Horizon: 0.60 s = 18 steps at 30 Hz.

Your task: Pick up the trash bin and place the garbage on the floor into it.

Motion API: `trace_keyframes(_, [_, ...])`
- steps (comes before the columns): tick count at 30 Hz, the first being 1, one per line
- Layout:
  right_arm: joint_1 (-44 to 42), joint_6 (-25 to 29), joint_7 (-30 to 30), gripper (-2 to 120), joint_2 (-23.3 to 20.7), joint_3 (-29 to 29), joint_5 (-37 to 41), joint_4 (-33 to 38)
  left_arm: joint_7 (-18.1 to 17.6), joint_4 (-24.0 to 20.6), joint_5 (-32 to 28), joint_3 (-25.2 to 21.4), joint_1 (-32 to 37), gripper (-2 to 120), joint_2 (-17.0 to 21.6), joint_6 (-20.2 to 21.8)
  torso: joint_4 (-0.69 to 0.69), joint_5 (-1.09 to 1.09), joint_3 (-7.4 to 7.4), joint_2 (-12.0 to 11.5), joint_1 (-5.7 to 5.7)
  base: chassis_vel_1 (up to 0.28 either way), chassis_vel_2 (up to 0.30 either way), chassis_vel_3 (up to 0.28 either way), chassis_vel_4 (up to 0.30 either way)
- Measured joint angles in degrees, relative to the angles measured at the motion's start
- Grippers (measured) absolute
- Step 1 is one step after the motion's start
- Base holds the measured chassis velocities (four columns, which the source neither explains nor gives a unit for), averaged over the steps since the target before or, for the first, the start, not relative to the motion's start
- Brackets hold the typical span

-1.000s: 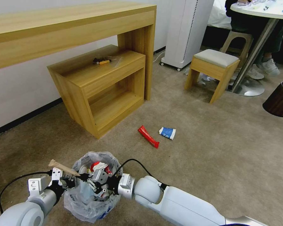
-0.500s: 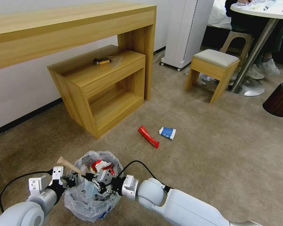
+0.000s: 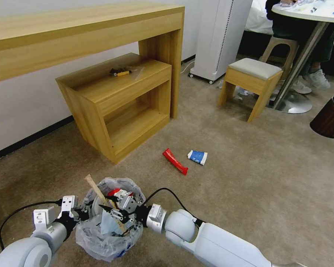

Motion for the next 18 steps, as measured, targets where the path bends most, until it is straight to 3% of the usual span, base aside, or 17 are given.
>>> trace_keyframes(7, [0.9,-1.2,1.2,82,-1.6,-0.7,1.8,3.2,0.0,-0.4,-0.2,-0.2,0.1,0,0.1,0.0,0.00,0.00,0.00,0.0,0.00,0.000,0.000,0.000,0.000])
trace_keyframes(9, [1.0,-1.6,1.6,85,-2.1,-0.3,2.4,4.2,0.0,-0.4,-0.3,-0.2,0.1,0,0.1,0.0,0.00,0.00,0.00,0.0,0.00,0.000,0.000,0.000,0.000])
trace_keyframes(12, [0.6,-3.6,4.0,98,-3.8,2.6,4.1,7.7,0.0,-0.4,-0.3,-0.4,0.3,0,-0.2,0.0,0.00,0.00,0.00,0.0,0.00,0.000,0.000,0.000,0.000])
trace_keyframes(18, [-1.7,-6.8,8.1,100,-8.4,9.8,7.2,13.1,-0.1,-0.1,-0.9,-0.7,0.4,0,-0.2,0.0,0.00,0.01,0.00,0.0,0.00,0.000,0.000,0.000,0.000])
